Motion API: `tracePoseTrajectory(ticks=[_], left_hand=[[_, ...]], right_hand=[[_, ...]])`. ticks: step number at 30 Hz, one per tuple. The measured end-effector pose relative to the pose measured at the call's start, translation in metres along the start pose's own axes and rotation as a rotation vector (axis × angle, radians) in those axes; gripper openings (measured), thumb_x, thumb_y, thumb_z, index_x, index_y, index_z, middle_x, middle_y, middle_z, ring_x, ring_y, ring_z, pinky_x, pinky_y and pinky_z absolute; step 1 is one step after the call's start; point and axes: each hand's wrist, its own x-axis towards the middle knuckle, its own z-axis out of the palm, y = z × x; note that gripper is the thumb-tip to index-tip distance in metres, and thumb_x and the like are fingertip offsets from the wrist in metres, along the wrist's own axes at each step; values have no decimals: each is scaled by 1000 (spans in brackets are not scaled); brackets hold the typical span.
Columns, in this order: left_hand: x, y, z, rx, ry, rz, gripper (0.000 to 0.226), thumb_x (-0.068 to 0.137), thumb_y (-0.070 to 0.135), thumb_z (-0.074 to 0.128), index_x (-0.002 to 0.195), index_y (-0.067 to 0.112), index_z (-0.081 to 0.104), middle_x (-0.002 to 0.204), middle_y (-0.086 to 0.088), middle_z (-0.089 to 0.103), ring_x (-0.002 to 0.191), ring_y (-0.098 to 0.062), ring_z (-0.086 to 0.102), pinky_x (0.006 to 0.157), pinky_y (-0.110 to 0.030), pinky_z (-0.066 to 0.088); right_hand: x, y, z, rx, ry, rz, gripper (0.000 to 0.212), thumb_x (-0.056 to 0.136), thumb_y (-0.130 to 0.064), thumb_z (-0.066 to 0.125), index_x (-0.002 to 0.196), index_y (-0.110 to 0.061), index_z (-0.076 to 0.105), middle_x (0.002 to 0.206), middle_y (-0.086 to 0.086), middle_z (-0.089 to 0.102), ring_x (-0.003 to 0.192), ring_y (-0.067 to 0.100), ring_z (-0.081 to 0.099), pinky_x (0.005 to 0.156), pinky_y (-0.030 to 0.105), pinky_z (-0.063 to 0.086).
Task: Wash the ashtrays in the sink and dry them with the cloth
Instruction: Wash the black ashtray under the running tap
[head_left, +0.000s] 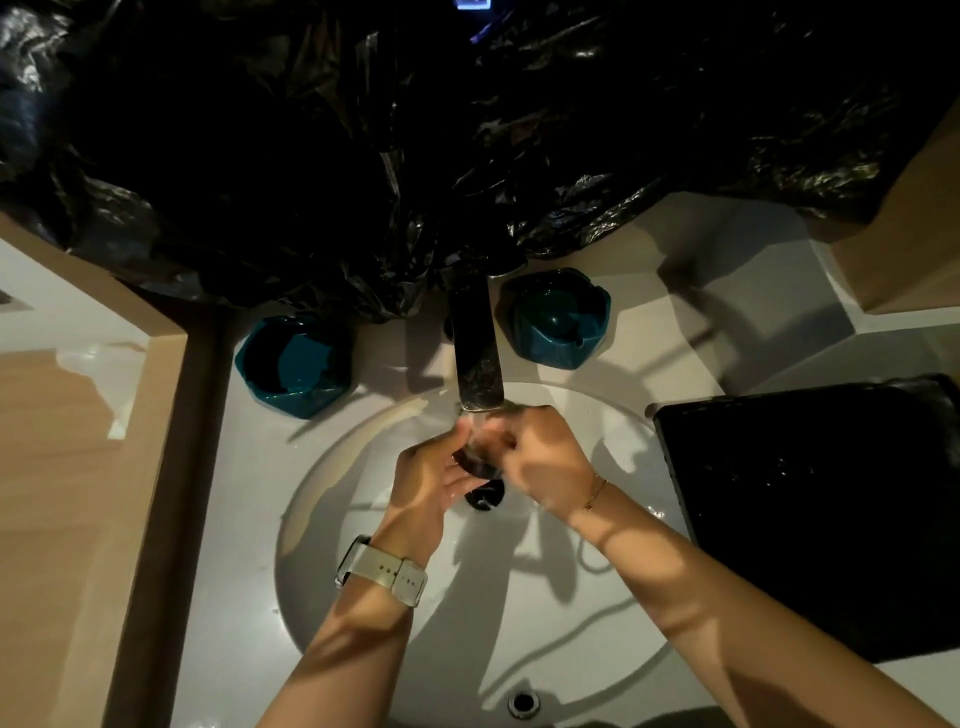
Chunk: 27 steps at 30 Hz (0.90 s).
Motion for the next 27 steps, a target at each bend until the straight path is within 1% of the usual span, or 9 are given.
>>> tracePoseTrajectory(ticks=[3, 6, 9, 12, 16, 18, 21, 24, 27], left_hand=[[-1, 7, -9, 14, -14, 2, 22, 89, 26, 66, 94, 6, 73, 90, -14, 75, 80, -27, 72, 70, -33, 54], [-2, 7, -4, 69, -29, 21, 21, 89, 24, 66, 93, 5, 74, 90, -15, 77, 82, -27, 74, 72, -32, 57], [-6, -1, 5, 62, -16, 25, 26, 92, 23, 64, 99, 1, 74, 93, -17, 76, 84, -28, 75, 68, -27, 57], [-9, -6, 3, 48, -4, 45, 36, 92, 31, 63, 104, -1, 73, 98, -21, 75, 90, -32, 73, 77, -32, 57], [-10, -2, -6, 64, 39, 38, 32, 92, 28, 63, 100, -1, 74, 95, -23, 74, 78, -29, 72, 59, -26, 54], [-10, -1, -6, 59, 34, 36, 32, 92, 26, 64, 100, -4, 73, 97, -26, 73, 79, -34, 72, 58, -28, 56], [-14, -8, -1, 66, 25, 46, 36, 91, 28, 65, 103, -5, 73, 98, -26, 73, 91, -39, 71, 61, -25, 56], [-17, -18, 0, 25, -28, 82, 36, 96, 26, 58, 106, -5, 71, 100, -25, 73, 92, -34, 72, 68, -25, 57], [-18, -16, -5, 4, -11, 91, 34, 96, 28, 57, 106, -1, 72, 95, -19, 75, 86, -29, 74, 69, -26, 58]], right_hand=[[-7, -4, -12, 95, -202, -18, 15, 92, -11, 62, 96, -6, 75, 90, 6, 71, 76, 16, 61, 70, 4, 38], [-3, 0, -24, -138, -337, -10, 21, 92, -5, 53, 103, -4, 72, 97, 12, 71, 89, 25, 64, 73, 20, 42], [4, 1, -23, -350, -215, 33, 21, 89, -3, 50, 99, -4, 68, 96, 11, 69, 92, 27, 63, 76, 24, 40], [-2, 5, -4, -161, -66, 17, 20, 85, -2, 53, 91, -8, 71, 90, 6, 71, 87, 23, 65, 79, 20, 43], [-11, 4, -5, 27, -253, 43, 29, 94, -23, 59, 86, 2, 72, 74, 6, 64, 66, 15, 58, 70, 30, 45], [-7, 5, -14, 32, -351, 116, 27, 91, -5, 60, 66, 5, 60, 55, 9, 53, 51, 19, 50, 60, 34, 40], [9, 0, -24, -41, -474, 185, 17, 81, 4, 56, 74, -6, 67, 72, 3, 59, 76, 23, 56, 72, 28, 42], [14, -2, -19, -350, -357, 50, 19, 78, 0, 58, 84, -13, 71, 80, -1, 62, 82, 21, 60, 71, 24, 42], [2, 0, -4, -206, -189, -65, 17, 87, -2, 59, 94, -5, 74, 92, 6, 71, 90, 20, 64, 82, 24, 46]])
